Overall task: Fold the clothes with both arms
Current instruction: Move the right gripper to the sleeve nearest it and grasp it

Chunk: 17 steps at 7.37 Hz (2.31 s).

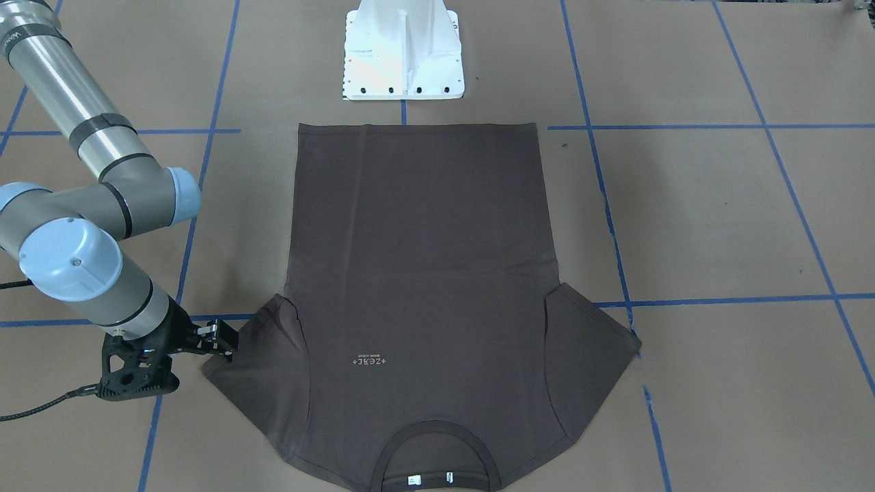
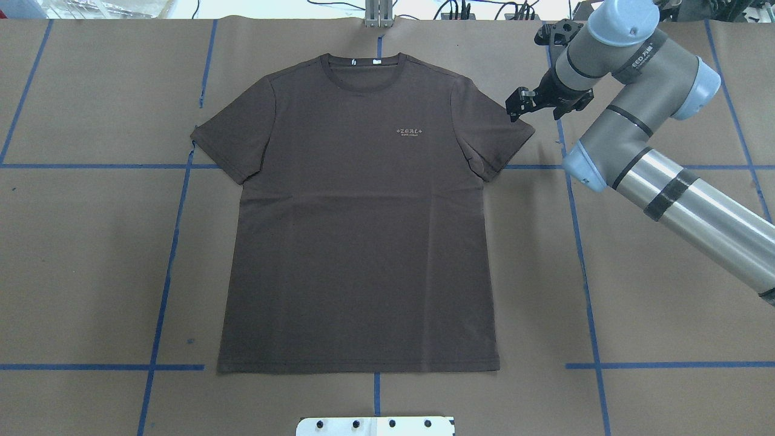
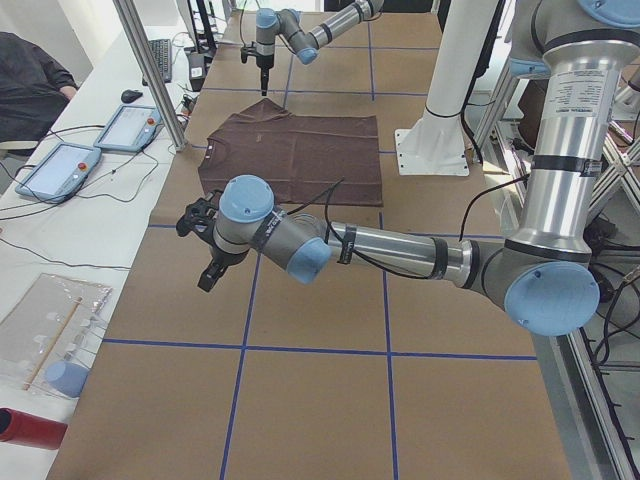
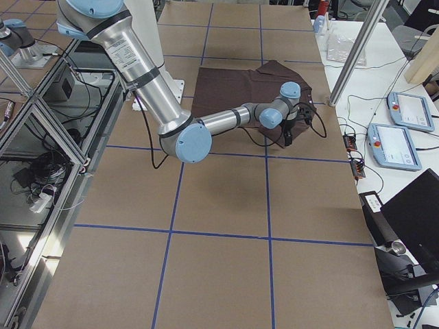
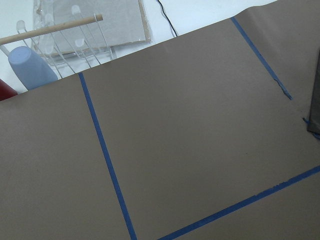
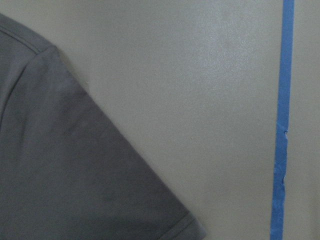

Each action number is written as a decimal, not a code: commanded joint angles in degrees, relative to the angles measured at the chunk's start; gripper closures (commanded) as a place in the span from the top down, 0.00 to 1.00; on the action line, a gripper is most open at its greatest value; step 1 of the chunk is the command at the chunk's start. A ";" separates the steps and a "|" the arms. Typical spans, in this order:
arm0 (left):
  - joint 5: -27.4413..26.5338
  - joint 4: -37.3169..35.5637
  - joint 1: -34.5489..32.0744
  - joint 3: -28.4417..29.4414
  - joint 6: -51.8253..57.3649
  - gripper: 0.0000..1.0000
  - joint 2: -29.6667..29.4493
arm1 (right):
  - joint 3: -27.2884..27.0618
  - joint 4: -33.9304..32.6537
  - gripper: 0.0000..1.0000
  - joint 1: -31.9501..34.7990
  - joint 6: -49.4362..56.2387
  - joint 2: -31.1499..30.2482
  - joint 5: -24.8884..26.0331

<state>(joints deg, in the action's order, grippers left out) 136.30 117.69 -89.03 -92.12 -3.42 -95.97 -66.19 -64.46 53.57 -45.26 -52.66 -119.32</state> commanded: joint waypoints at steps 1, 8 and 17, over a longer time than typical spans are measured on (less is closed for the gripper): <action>0.10 -0.09 0.00 0.02 0.00 1.00 -0.09 | 3.96 1.44 0.98 -0.39 0.26 1.77 0.05; 0.10 -0.09 0.00 0.45 0.00 1.00 -1.06 | 5.90 1.80 0.45 -2.06 0.26 1.69 -0.65; 0.02 -0.09 0.00 2.38 0.00 1.00 -2.81 | 5.37 1.80 0.00 -1.71 1.76 10.89 -0.65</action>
<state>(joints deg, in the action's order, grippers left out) 136.32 117.52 -89.03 -90.49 -3.43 -98.26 -60.80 -62.70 51.98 -43.47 -45.26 -119.97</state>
